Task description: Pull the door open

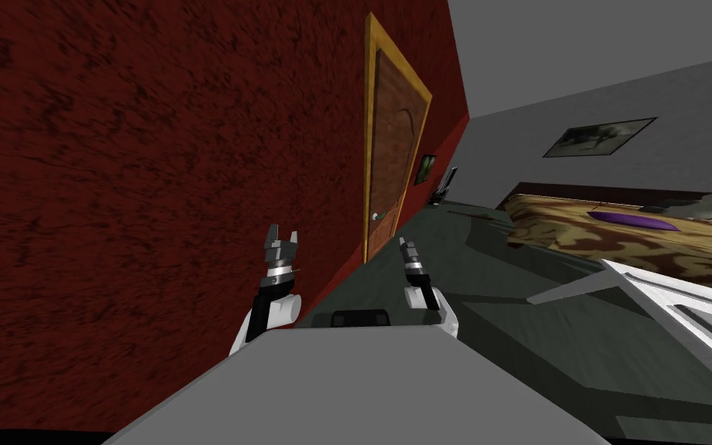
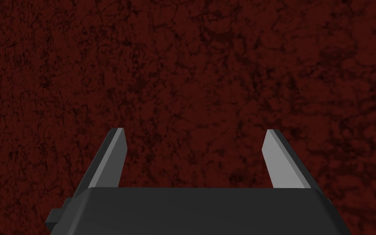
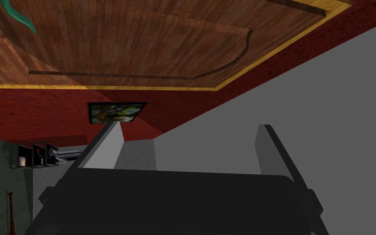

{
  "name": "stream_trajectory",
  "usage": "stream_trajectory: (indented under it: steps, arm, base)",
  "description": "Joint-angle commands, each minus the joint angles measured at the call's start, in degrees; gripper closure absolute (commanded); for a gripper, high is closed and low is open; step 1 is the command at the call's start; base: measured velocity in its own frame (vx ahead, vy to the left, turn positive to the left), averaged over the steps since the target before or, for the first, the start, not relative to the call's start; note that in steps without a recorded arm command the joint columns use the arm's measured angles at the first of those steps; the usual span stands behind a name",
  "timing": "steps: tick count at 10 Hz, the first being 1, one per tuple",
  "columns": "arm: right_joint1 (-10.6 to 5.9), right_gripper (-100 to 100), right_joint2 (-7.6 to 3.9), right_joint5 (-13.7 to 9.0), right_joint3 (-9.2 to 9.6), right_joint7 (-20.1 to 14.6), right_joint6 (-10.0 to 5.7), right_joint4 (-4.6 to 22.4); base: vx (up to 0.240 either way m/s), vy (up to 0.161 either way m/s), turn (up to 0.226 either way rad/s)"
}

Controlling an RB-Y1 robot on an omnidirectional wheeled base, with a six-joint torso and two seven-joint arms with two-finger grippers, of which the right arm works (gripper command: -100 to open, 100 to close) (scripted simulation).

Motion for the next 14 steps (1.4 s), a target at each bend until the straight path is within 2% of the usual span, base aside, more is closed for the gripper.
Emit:
stream_trajectory:
  steps: [1,7,8,14]
  arm:
    - [-1.29,-100,-0.26,-0.05,0.16,-0.34,-0.45,2.61]
    - [-6.18,-100,-1.55,-0.44,0.50,-1.87,-2.13,12.29]
    - [-6.18,-100,-1.55,-0.44,0.50,-1.87,-2.13,12.56]
    - [-11.18,-100,-2.69,-0.83,0.85,-3.43,-3.85,22.54]
  base:
    - [0.062,-0.117,0.135]
    - [0.070,-0.117,0.145]
    - [0.033,-0.092,0.050]
    - [0.043,-0.116,0.143]
